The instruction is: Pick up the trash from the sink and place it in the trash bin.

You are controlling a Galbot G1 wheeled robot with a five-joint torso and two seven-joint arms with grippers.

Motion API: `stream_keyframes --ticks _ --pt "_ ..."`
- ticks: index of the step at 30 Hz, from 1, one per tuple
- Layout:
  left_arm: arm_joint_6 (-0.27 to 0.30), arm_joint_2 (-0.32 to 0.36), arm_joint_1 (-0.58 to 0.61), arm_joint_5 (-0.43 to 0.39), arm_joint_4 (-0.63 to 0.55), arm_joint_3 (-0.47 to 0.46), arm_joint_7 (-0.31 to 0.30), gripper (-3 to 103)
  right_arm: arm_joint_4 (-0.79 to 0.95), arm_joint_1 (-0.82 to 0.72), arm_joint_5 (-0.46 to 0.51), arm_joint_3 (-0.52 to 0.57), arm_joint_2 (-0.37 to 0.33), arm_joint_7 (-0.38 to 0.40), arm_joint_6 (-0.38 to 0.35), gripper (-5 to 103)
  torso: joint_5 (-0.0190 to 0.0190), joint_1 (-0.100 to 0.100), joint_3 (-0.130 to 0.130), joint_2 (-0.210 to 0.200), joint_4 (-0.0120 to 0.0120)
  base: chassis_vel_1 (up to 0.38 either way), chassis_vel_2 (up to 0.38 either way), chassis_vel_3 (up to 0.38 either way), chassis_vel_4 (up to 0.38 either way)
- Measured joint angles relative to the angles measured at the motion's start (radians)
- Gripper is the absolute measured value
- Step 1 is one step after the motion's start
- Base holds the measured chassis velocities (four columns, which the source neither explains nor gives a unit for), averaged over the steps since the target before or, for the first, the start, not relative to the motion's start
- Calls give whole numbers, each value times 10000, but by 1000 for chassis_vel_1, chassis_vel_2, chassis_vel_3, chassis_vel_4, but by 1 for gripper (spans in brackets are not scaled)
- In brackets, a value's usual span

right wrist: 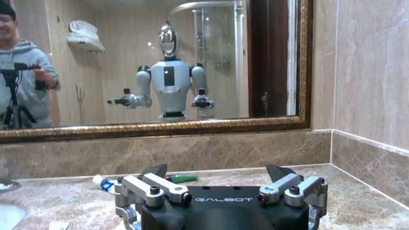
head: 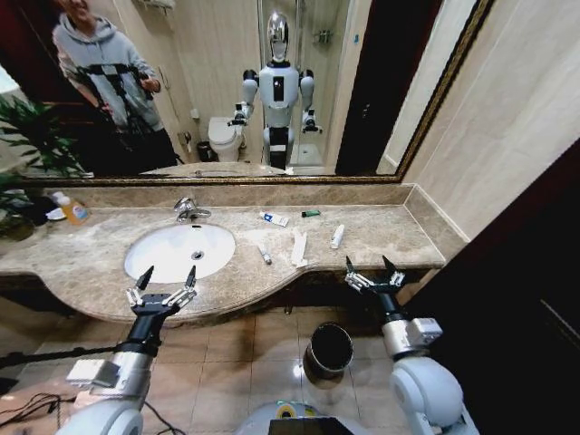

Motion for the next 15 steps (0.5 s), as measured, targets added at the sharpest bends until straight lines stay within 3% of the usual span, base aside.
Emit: stream_keyframes --ticks 15 --pt "0 -1 0 0 0 0 0 100 -40 294 304 75 -618 -272 136 100 1 0 0 0 1 0 0 0 0"
